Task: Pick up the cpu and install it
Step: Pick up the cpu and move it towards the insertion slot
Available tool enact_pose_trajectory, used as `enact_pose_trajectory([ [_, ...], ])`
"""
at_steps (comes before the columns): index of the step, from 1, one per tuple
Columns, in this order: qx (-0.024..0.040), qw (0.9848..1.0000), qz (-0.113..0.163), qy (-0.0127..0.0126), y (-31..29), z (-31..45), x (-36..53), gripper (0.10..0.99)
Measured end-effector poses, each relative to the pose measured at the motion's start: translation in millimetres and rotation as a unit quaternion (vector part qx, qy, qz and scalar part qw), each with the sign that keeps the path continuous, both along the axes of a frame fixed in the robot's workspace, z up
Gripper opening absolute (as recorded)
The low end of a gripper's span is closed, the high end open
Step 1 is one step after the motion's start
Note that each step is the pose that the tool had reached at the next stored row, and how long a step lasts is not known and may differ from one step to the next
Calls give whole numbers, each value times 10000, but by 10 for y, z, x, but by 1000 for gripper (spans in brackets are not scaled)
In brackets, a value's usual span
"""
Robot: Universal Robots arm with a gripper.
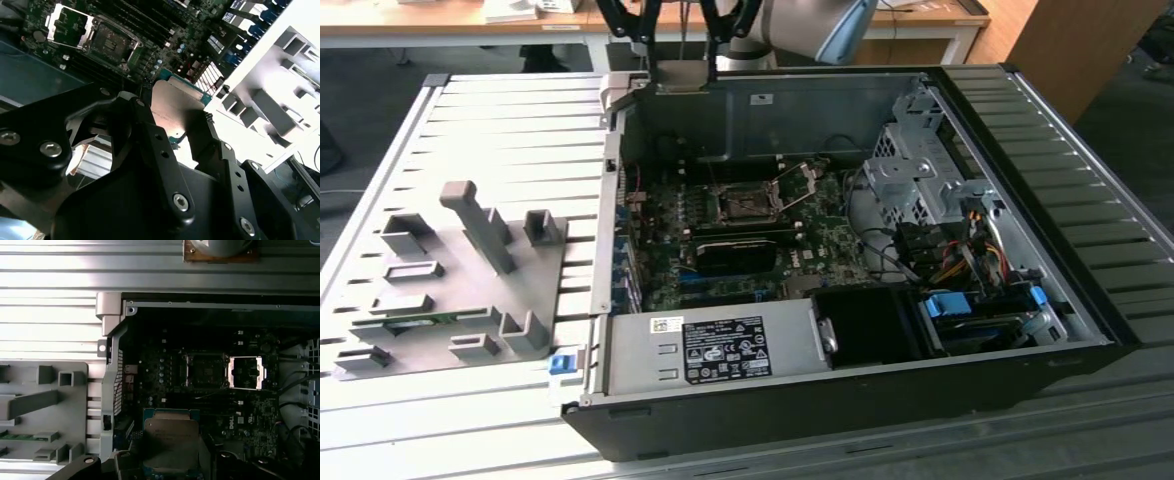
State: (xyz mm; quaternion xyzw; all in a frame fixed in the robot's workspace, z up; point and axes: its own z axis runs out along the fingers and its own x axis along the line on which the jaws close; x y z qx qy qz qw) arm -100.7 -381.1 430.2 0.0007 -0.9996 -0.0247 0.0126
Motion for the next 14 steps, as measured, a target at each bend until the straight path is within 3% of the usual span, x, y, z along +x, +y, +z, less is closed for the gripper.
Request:
enact_pose_trajectory([
  [14,0,10000,0,-6,59,-28,564,529],
])
